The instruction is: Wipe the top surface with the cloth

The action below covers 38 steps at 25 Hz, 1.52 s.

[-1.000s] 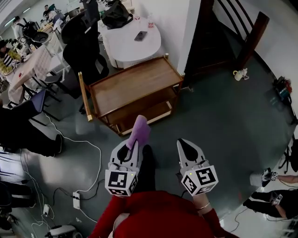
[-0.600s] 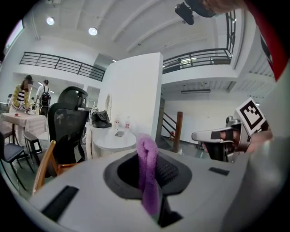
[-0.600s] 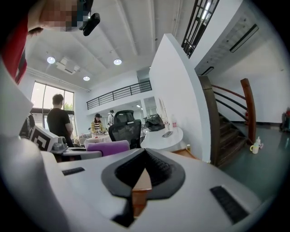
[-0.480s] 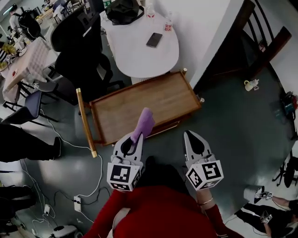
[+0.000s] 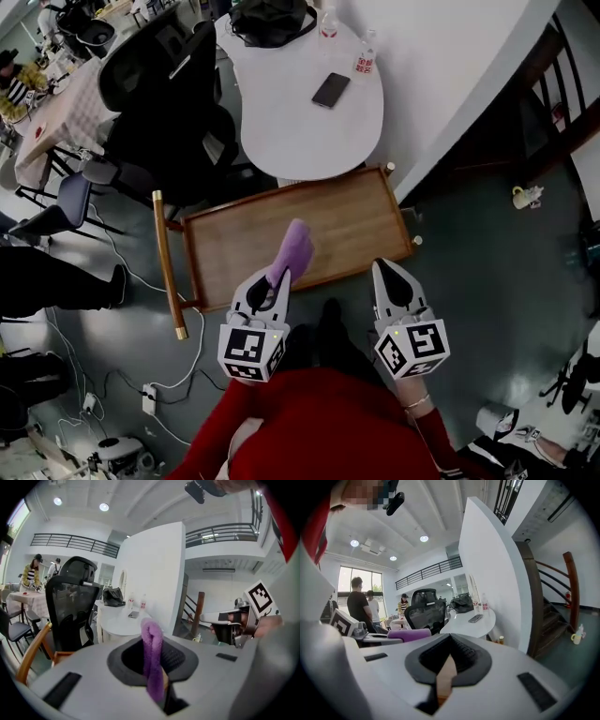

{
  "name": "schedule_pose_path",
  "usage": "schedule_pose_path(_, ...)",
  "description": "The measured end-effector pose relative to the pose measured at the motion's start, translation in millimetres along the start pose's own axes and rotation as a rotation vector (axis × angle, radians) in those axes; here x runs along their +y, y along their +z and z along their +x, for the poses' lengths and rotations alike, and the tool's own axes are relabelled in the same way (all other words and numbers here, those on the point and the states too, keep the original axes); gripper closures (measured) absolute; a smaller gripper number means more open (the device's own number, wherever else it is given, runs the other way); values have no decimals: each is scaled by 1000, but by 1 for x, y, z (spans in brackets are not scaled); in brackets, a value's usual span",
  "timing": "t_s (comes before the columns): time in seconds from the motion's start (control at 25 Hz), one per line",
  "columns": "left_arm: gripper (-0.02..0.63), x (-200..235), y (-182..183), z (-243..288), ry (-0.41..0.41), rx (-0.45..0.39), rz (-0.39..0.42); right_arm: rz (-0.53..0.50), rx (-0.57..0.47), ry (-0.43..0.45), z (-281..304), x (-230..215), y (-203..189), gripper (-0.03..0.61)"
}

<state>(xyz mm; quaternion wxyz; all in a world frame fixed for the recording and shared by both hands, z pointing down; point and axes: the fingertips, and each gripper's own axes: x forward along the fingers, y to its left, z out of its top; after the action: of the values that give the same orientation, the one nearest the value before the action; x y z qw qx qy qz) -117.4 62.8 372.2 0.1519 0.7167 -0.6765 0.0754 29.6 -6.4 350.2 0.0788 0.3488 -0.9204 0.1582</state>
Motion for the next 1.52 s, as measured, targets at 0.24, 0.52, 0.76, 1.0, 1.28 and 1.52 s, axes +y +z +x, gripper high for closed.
schedule_pose_path(0.24,560,-14,15,45,16,7,-2,16,32,46,13,-32,8,566)
schedule_pose_path(0.52,560,-25,11,78,-24,62,69,36,49,26,25,-54,7,567)
schedule_pose_path(0.76,560,-65,28,206,-189,85,1,48,71,-49,25,-83,8,566)
schedule_pose_path(1.0,560,-96,12,291,-179,208,-73,100,101,-153,3,-106,-3,566)
schedule_pose_path(1.28,560,-96,-16,316,-140,291,-121,116,143,-173,-7,-113,-12,566)
schedule_pose_path(1.52,560,-80,-60,321,-48,387,-198,127,178,-138,5,-113,-6,568)
